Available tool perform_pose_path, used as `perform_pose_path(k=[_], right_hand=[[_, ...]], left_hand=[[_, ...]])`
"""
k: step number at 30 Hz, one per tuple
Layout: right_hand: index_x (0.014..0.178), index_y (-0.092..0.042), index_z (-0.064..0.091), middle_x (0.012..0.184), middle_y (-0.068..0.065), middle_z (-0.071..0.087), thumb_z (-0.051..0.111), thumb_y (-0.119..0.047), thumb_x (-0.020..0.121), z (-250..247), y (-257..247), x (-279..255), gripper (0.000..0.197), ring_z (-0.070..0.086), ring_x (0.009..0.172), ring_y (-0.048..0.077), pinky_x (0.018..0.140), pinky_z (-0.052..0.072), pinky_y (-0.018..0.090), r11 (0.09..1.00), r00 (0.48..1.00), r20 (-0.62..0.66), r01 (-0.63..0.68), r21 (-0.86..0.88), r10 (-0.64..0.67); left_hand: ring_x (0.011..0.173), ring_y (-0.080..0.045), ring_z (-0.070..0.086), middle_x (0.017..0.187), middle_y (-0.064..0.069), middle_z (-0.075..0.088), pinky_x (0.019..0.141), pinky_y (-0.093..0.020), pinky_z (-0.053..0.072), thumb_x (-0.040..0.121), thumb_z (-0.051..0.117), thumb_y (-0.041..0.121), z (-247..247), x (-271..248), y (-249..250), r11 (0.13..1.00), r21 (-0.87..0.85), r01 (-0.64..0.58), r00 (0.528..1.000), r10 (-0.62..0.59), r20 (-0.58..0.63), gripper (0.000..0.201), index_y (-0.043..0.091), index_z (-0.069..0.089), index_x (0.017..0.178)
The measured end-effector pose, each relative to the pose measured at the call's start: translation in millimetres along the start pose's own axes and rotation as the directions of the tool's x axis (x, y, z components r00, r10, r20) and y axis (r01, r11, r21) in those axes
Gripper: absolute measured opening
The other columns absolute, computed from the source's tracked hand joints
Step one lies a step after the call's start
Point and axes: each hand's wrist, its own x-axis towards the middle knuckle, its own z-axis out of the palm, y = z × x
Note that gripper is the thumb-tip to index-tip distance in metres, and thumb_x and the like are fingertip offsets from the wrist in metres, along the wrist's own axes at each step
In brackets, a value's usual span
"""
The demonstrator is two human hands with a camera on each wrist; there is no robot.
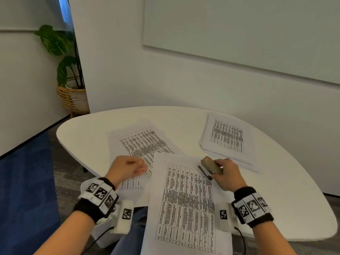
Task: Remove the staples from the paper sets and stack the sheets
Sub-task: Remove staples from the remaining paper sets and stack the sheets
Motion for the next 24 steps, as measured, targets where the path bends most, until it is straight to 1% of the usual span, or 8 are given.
perform_pose_path(k=[3,7,11,14,16,19,22,24], right_hand=[[0.118,-0.012,0.063,0.111,0.008,0.063,0.066,-0.010,0.082,2.7,14.1,5.8,0.036,0.054,0.096,0.021,0.081,0.036,0.022,0.999,0.998,0.029,-0.048,-0.001,0.048],[0.128,-0.012,0.055,0.119,0.007,0.063,0.068,-0.025,0.085,2.7,27.2,2.7,0.047,0.059,0.106,0.023,0.093,0.042,0.029,0.990,0.992,0.045,-0.124,0.061,0.121],[0.124,-0.007,0.056,0.118,0.014,0.062,0.051,-0.031,0.095,-0.6,42.8,-17.8,0.038,0.057,0.101,0.026,0.083,0.038,0.028,0.956,0.969,-0.058,-0.225,0.186,0.239],[0.116,-0.003,0.059,0.116,0.021,0.060,0.032,-0.028,0.102,2.5,53.9,-38.6,0.039,0.050,0.094,0.028,0.078,0.033,0.030,0.940,0.952,-0.016,-0.300,0.163,0.306],[0.115,-0.004,0.060,0.115,0.022,0.061,0.030,-0.028,0.102,4.6,57.6,-49.2,0.041,0.049,0.091,0.028,0.076,0.033,0.031,0.942,0.949,0.005,-0.314,0.119,0.316],[0.124,-0.008,0.057,0.122,0.019,0.059,0.036,-0.027,0.101,5.3,57.2,-58.7,0.037,0.053,0.099,0.030,0.082,0.036,0.031,0.949,0.953,0.051,-0.303,0.087,0.299],[0.136,-0.017,0.044,0.136,0.010,0.049,0.047,-0.028,0.097,11.7,59.6,-62.8,0.041,0.050,0.120,0.031,0.097,0.036,0.033,0.965,0.954,0.146,-0.257,-0.045,0.260],[0.139,-0.022,0.038,0.141,0.007,0.042,0.051,-0.031,0.094,17.8,63.2,-63.3,0.047,0.047,0.123,0.029,0.102,0.035,0.035,0.966,0.954,0.160,-0.238,-0.103,0.252]], left_hand=[[0.081,-0.013,0.068,0.088,-0.006,0.072,0.060,-0.016,0.053,0.093,0.055,0.006,-34.3,4.2,-6.8,0.994,-0.110,0.023,0.987,-0.039,-0.153,0.012,0.010,0.065,0.098],[0.072,-0.009,0.058,0.086,-0.006,0.067,0.049,-0.011,0.049,0.096,0.050,0.004,-80.0,5.8,-14.1,0.957,-0.283,0.065,0.950,-0.147,-0.277,0.012,0.006,0.062,0.096],[0.053,-0.002,0.050,0.074,-0.001,0.057,0.038,-0.008,0.039,0.095,0.050,0.007,-124.5,1.6,-35.7,0.892,-0.450,0.031,0.847,-0.263,-0.462,0.014,0.010,0.058,0.084],[0.037,0.001,0.050,0.050,0.007,0.058,0.035,-0.007,0.036,0.096,0.044,0.007,-141.0,2.1,-69.6,0.900,-0.431,0.065,0.749,-0.330,-0.575,0.018,0.013,0.054,0.082],[0.049,-0.001,0.059,0.054,0.006,0.063,0.048,-0.012,0.047,0.095,0.045,0.008,-139.9,6.3,-98.5,0.932,-0.311,0.186,0.748,-0.339,-0.571,0.016,0.006,0.060,0.100],[0.090,-0.032,0.063,0.102,-0.018,0.067,0.091,-0.034,0.048,0.088,0.061,0.006,-124.0,11.4,-131.4,0.926,-0.126,0.356,0.763,-0.366,-0.533,0.026,-0.004,0.063,0.111],[0.111,-0.036,0.057,0.121,-0.018,0.061,0.101,-0.037,0.041,0.086,0.064,0.000,-105.0,16.3,-138.0,0.935,-0.039,0.353,0.830,-0.332,-0.448,0.031,-0.002,0.063,0.116],[0.118,-0.034,0.054,0.126,-0.018,0.058,0.103,-0.037,0.039,0.086,0.066,0.006,-99.6,18.5,-129.7,0.930,0.063,0.363,0.841,-0.297,-0.453,0.035,0.001,0.062,0.120]])
